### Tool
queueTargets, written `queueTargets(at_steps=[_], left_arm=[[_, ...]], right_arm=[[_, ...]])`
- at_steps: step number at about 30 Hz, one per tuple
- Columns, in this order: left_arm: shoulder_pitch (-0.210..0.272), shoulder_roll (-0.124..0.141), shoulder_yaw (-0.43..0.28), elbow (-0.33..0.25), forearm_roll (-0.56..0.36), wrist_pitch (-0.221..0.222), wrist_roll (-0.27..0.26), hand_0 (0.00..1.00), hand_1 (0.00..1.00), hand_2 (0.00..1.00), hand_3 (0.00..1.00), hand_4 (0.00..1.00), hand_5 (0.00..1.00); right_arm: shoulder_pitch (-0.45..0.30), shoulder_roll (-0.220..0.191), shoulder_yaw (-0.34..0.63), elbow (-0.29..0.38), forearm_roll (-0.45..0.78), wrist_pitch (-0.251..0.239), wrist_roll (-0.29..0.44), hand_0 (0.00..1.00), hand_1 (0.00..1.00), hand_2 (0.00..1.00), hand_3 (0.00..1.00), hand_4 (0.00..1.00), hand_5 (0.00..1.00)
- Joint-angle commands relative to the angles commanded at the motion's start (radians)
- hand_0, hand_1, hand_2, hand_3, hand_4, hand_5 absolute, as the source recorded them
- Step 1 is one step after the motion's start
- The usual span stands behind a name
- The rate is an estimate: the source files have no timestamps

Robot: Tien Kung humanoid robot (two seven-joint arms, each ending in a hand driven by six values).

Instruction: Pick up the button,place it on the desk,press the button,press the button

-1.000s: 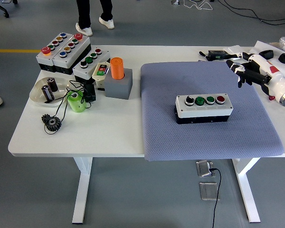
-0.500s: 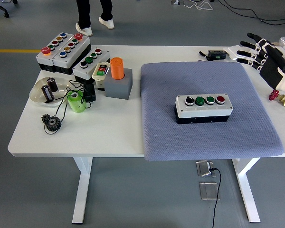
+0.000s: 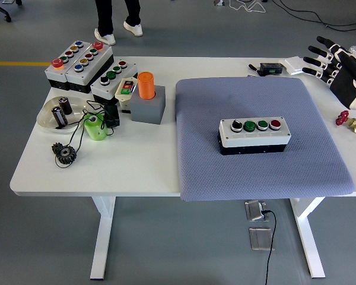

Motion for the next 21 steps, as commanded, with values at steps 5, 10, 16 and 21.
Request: queueTargets(at_steps=[5, 10, 16, 21], left_arm=[[0.0, 0.0, 0.003, 0.0, -0.003, 0.0, 0.0, 0.656, 0.701, 0.724, 0.496, 0.319, 0.964], [-0.002, -0.001, -0.004, 0.0, 0.001, 0.002, 0.001, 0.655, 0.702, 0.724, 0.496, 0.32, 0.964], [-0.004, -0.001, -0.006, 0.0, 0.003, 0.002, 0.002, 0.655, 0.702, 0.724, 0.497, 0.32, 0.963], [-0.008, -0.001, -0.011, 0.0, 0.002, 0.002, 0.001, 0.655, 0.702, 0.724, 0.498, 0.321, 0.965]], right_arm=[[-0.004, -0.005, 0.009, 0.007, -0.01, -0.007, 0.003, 0.796, 0.782, 0.858, 0.901, 0.63, 0.521], [0.006, -0.006, 0.007, 0.019, -0.021, -0.007, 0.004, 0.79, 0.778, 0.852, 0.904, 0.626, 0.517], [0.011, -0.005, 0.009, 0.008, -0.002, -0.009, -0.004, 0.794, 0.776, 0.849, 0.904, 0.621, 0.504], [0.017, -0.004, 0.004, 0.011, -0.015, -0.013, -0.019, 0.793, 0.774, 0.846, 0.904, 0.609, 0.488]])
